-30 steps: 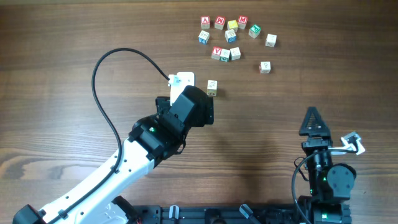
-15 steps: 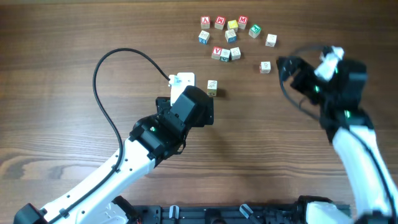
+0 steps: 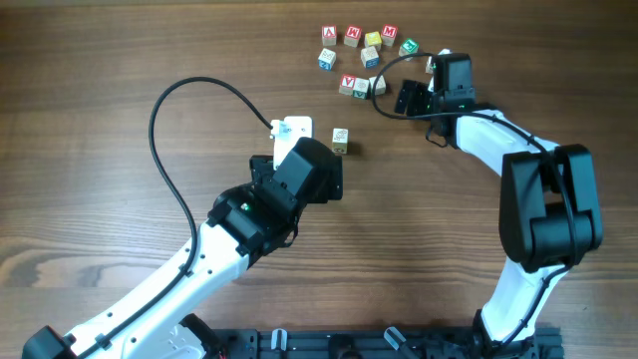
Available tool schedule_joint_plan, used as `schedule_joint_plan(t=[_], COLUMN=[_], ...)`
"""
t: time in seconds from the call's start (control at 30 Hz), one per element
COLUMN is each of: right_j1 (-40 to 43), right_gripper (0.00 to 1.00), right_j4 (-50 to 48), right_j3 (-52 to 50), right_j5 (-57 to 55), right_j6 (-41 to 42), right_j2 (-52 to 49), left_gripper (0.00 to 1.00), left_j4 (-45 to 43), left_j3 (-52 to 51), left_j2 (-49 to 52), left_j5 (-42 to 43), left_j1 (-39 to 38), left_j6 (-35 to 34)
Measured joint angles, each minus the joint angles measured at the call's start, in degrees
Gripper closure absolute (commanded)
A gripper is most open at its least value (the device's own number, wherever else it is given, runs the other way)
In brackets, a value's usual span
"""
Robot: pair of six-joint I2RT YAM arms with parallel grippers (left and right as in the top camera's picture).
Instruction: Form a tower
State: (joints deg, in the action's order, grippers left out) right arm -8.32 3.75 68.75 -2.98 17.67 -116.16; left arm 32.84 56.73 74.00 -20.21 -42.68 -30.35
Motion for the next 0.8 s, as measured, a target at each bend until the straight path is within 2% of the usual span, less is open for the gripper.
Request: schedule_joint_plan(t=[0.07, 0.23, 0.43, 0.53, 0.63, 0.7, 0.77, 0.8], right_j1=[0.0, 0.0, 0.0, 0.0, -0.2, -1.6, -5.8, -8.8], right_gripper=[0.45, 0.74, 0.76, 0.76, 0.76, 0.76, 0.76, 0.76], right_j4=[2.5, 4.8, 11.0, 18.8, 25.6, 28.2, 30.1, 30.0], right_j3=[0.2, 0.3, 0.7, 0.9, 1.2, 1.3, 1.3, 1.3], right_j5=[-1.0, -1.6, 0.0, 1.8, 8.2, 10.5, 11.1, 10.8], right_j6=[-0.7, -1.0, -1.1, -0.5, 2.8, 4.6, 7.0, 8.3], right_j2=[0.0, 0.0, 4.8, 14.7, 24.6, 26.9, 27.1, 27.1], left_gripper=[0.0, 0.0, 0.0, 0.0, 0.0, 0.0, 0.0, 0.0], left_j4=[0.0, 0.0, 0.0, 0.0, -1.9, 2.6, 12.8, 15.3], left_j3=[0.0, 0.0, 0.0, 0.0, 0.0, 0.0, -0.3, -0.2], left_j2=[0.0, 0.0, 0.0, 0.0, 0.0, -0.3, -2.4, -4.9], left_j5=[0.0, 0.0, 0.0, 0.0, -1.6, -4.0, -7.8, -8.8], left_j1=[0.0, 0.0, 0.0, 0.0, 0.0, 0.4, 3.2, 7.2], left_j6=[0.0, 0.0, 0.0, 0.0, 0.9, 0.9, -2.3, -4.1])
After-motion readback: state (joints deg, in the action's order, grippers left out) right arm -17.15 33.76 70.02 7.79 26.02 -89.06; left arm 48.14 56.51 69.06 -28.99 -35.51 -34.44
